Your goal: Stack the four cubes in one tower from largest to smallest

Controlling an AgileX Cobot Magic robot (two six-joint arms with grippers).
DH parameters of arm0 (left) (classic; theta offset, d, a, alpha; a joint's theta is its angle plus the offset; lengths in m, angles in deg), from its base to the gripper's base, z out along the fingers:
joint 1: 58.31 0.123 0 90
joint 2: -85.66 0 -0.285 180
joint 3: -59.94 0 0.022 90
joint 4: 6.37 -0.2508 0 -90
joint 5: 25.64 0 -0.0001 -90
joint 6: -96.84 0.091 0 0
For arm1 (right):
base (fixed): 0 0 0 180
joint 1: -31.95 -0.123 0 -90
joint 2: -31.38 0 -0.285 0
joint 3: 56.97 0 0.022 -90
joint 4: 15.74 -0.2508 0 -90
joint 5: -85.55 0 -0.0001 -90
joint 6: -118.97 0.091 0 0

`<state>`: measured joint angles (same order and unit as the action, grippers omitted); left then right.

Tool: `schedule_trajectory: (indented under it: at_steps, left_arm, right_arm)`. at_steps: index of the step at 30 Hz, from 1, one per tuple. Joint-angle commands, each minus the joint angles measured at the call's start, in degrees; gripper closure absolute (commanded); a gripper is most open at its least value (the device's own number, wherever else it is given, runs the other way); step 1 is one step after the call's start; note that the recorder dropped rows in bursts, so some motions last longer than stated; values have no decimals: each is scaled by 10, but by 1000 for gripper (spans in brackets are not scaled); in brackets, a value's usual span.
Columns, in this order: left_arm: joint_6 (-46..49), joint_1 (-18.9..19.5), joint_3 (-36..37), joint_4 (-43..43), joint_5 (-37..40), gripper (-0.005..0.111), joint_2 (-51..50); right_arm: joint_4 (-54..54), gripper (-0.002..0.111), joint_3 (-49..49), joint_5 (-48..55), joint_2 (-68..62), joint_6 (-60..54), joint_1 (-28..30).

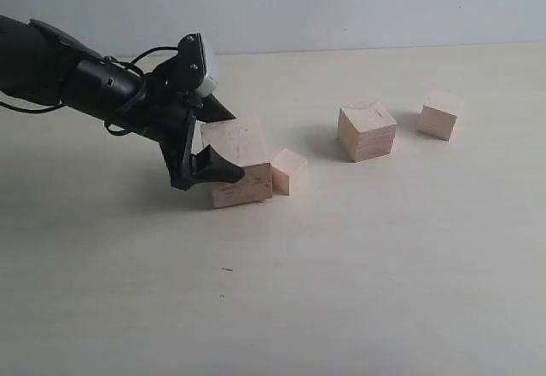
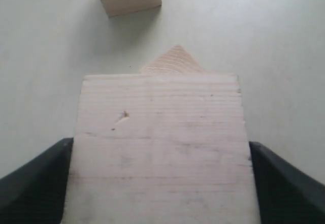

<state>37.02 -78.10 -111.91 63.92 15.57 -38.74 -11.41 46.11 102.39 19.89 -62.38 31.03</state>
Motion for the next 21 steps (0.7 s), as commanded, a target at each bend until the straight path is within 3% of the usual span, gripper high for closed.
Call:
schedule_trajectory:
  at_steps: [1, 5, 8, 9, 11, 14, 17, 19, 21]
  left_arm:
    - [0, -3, -4, 9, 25, 103, -14]
    - [0, -3, -19, 9, 30, 82, -19]
    - [0, -3, -23, 4, 30, 42, -20]
    - [0, -3, -23, 4, 19, 22, -20]
    - [-1, -3, -23, 5, 5, 2, -11]
    - [-7, -3, -23, 0, 5, 2, 30]
    - [-109, 0, -23, -76, 5, 2, 136]
    - [-230, 0, -23, -164, -36, 3, 214]
    - [-399, 2, -23, -276, -135, 12, 284]
  right_arm:
    - [1, 108, -3, -3, -2, 2, 2]
    - [1, 108, -3, -3, -2, 2, 2]
    - [1, 108, -3, -3, -2, 2, 2]
    - [1, 108, -3, -3, -2, 2, 2]
    - [1, 108, -3, -3, -2, 2, 2]
    - [1, 108, -3, -3, -2, 2, 2]
    - [1, 108, -3, -3, -2, 2, 2]
    - [1, 108, -3, -3, -2, 2, 2]
    - [1, 108, -3, -3, -2, 2, 2]
